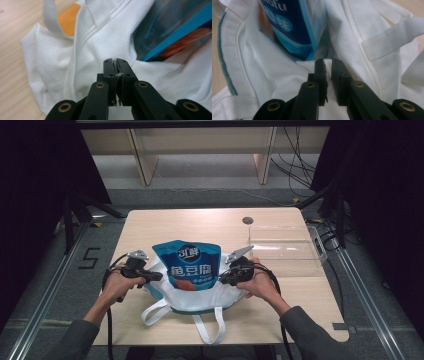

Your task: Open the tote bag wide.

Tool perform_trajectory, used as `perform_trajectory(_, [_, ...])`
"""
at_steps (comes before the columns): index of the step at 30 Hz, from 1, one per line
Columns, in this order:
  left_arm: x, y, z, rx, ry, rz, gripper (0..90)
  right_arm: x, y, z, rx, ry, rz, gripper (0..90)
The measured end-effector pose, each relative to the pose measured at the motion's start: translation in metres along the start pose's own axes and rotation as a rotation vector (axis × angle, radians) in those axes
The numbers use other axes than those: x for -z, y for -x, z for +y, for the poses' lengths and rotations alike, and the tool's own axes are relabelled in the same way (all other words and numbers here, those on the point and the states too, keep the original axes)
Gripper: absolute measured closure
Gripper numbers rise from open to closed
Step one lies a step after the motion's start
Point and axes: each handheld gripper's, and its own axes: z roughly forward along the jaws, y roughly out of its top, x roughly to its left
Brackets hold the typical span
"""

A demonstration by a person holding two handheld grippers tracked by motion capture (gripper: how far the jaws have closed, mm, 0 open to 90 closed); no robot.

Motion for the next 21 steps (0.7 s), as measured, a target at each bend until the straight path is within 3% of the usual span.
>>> perform_trajectory(3, [-0.005, -0.004, -0.003, 0.032, 0.0, -0.005, 88.8, -0.011, 0.001, -0.003, -0.011, -0.032, -0.003, 87.6])
perform_trajectory(5, [-0.011, -0.006, -0.007, 0.018, -0.033, 0.017, 89.1, -0.021, 0.001, -0.009, -0.032, -0.054, 0.001, 88.2])
perform_trajectory(7, [-0.014, -0.007, -0.01, 0.027, -0.034, 0.002, 89.1, -0.025, 0.002, -0.01, -0.041, -0.076, -0.006, 88.4])
perform_trajectory(8, [-0.014, -0.008, -0.011, 0.017, -0.045, 0.001, 89.1, -0.025, 0.003, -0.01, -0.044, -0.078, -0.004, 88.5])
perform_trajectory(10, [-0.015, -0.006, -0.011, 0.034, -0.029, 0.014, 89.2, -0.027, 0.006, -0.011, -0.035, -0.067, 0.011, 88.6])
perform_trajectory(13, [-0.019, -0.007, -0.013, 0.041, -0.033, 0.003, 89.3, -0.031, 0.014, -0.016, -0.07, -0.048, 0.038, 88.8])
perform_trajectory(15, [-0.02, -0.006, -0.012, 0.044, -0.037, 0.003, 89.3, -0.031, 0.017, -0.016, -0.087, -0.039, 0.031, 88.9])
perform_trajectory(16, [-0.021, -0.007, -0.012, 0.043, -0.034, 0.008, 89.3, -0.031, 0.017, -0.016, -0.132, -0.043, 0.027, 88.8])
perform_trajectory(18, [-0.022, -0.007, -0.011, 0.048, -0.036, 0.022, 89.3, -0.031, 0.02, -0.016, -0.139, -0.044, 0.018, 88.7])
perform_trajectory(19, [-0.024, -0.007, -0.012, 0.061, -0.005, 0.023, 89.3, -0.03, 0.021, -0.015, -0.144, -0.044, 0.02, 88.7])
perform_trajectory(21, [-0.025, -0.009, -0.01, 0.058, -0.017, 0.028, 89.3, -0.031, 0.023, -0.015, -0.141, -0.042, 0.025, 88.6])
